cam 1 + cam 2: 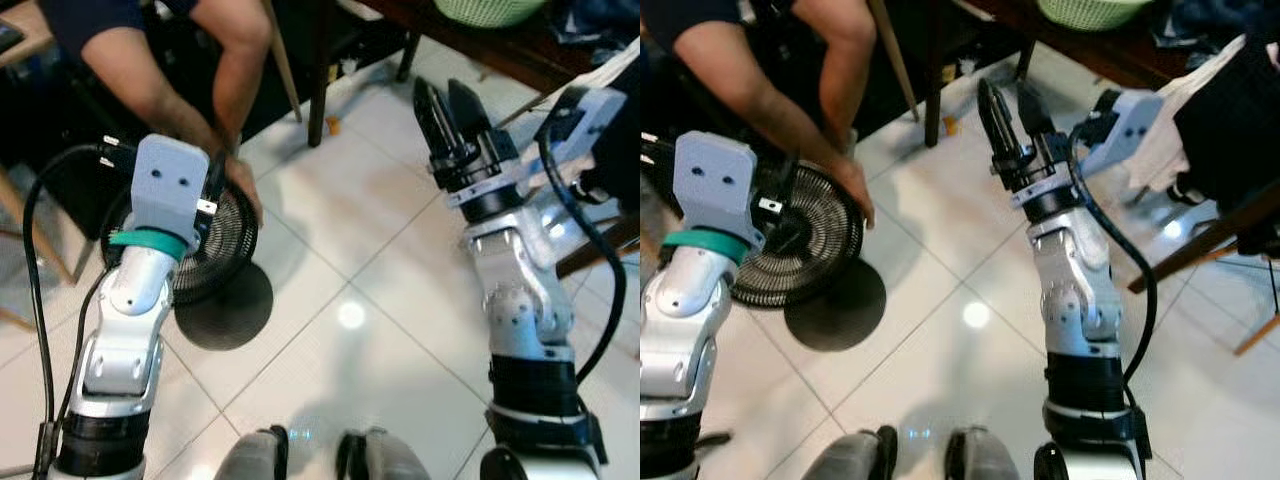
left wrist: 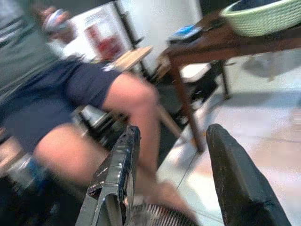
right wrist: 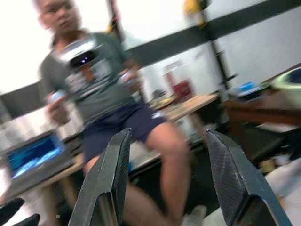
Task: Hang hanger
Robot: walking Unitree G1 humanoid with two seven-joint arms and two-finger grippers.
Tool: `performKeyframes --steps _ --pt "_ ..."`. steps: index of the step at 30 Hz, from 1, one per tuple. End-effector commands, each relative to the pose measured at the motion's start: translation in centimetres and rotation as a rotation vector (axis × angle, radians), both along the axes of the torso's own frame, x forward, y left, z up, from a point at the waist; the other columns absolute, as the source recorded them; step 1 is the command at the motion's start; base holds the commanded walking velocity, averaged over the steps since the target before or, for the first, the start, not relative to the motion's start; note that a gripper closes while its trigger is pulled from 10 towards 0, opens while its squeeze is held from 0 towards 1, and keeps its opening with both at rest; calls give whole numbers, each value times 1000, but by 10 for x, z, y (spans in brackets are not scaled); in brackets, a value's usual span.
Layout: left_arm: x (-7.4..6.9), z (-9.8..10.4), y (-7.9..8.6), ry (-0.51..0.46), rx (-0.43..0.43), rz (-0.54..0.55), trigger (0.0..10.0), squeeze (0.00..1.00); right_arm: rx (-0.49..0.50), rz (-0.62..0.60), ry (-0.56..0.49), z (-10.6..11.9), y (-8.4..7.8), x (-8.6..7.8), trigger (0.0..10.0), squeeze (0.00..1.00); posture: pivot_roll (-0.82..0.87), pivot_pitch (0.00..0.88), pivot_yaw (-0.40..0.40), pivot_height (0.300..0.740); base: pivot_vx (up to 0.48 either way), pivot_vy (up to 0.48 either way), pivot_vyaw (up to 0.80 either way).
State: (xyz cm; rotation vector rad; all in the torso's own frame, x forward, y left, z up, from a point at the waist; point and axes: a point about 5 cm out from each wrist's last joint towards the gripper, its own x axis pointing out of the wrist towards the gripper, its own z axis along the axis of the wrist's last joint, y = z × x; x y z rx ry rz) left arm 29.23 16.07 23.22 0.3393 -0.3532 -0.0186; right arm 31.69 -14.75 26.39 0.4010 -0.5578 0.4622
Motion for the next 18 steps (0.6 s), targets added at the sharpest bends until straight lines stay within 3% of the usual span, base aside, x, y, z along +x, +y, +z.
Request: performKeyframes --steps 1,4,18 --pt "-1 -2 -1 8 -6 -5 10000 0 -2 -21 2 -1 -4 0 10000 0 58 104 69 740 341 281 0" --pt "-1 -2 -1 8 -6 -5 10000 0 -2 -21 2 -1 -4 0 10000 0 58 104 69 740 341 281 0" --pt "0 -3 -2 21 1 1 10000 0 -25 -38 2 -2 -4 0 10000 0 54 114 72 740 0 0 0"
